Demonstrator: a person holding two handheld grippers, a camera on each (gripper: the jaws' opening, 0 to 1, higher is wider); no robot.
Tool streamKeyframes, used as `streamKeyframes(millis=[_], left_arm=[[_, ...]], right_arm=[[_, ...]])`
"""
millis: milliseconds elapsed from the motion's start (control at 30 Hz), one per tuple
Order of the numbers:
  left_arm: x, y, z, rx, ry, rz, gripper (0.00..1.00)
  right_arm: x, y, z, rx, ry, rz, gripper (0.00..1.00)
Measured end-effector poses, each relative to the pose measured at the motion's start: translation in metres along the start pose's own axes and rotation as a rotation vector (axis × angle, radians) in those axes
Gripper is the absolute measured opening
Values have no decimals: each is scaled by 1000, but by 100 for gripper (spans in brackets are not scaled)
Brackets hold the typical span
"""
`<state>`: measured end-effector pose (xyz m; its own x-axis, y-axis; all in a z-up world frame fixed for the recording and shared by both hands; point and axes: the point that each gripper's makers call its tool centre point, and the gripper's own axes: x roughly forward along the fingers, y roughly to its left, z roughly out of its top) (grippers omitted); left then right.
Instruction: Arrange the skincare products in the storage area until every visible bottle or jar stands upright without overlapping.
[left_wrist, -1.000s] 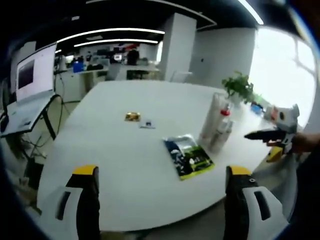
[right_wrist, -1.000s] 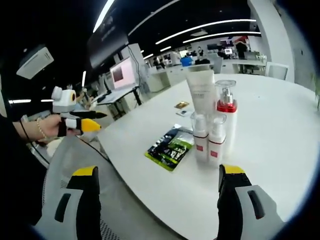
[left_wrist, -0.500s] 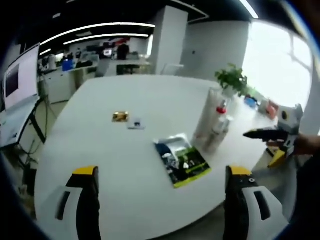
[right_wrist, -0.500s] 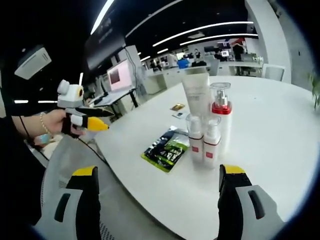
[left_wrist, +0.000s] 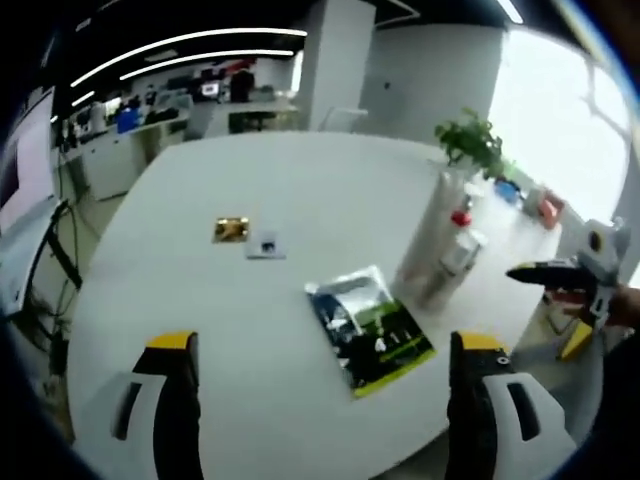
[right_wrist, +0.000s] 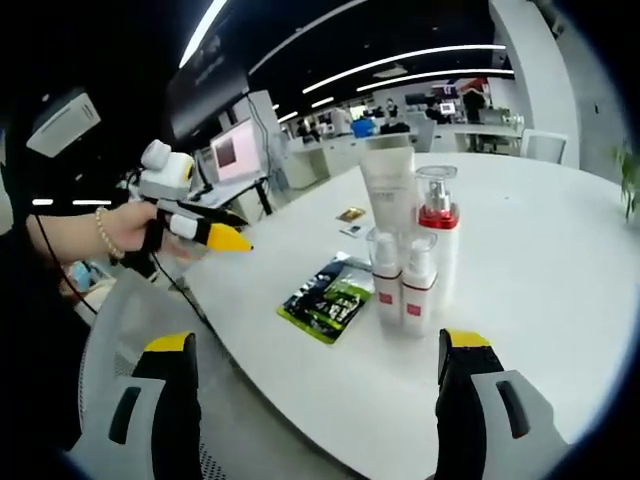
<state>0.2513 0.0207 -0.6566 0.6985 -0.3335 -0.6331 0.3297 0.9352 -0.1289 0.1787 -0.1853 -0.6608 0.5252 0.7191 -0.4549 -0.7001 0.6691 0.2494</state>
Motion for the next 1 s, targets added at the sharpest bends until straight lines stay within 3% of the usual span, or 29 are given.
streamKeyframes(millis=[467,800,1000], left_arm=[[47,22,15,-24,48,-8,92],[82,23,11,-81,148,-9,88],[104,27,23,-53,174,-11,88]], right_arm=[[-2,-14,-2,49,-6,-52,99],[-3,-23,-7,97,3,-98,99],[-4,-26,-8,91,7,-125,99]])
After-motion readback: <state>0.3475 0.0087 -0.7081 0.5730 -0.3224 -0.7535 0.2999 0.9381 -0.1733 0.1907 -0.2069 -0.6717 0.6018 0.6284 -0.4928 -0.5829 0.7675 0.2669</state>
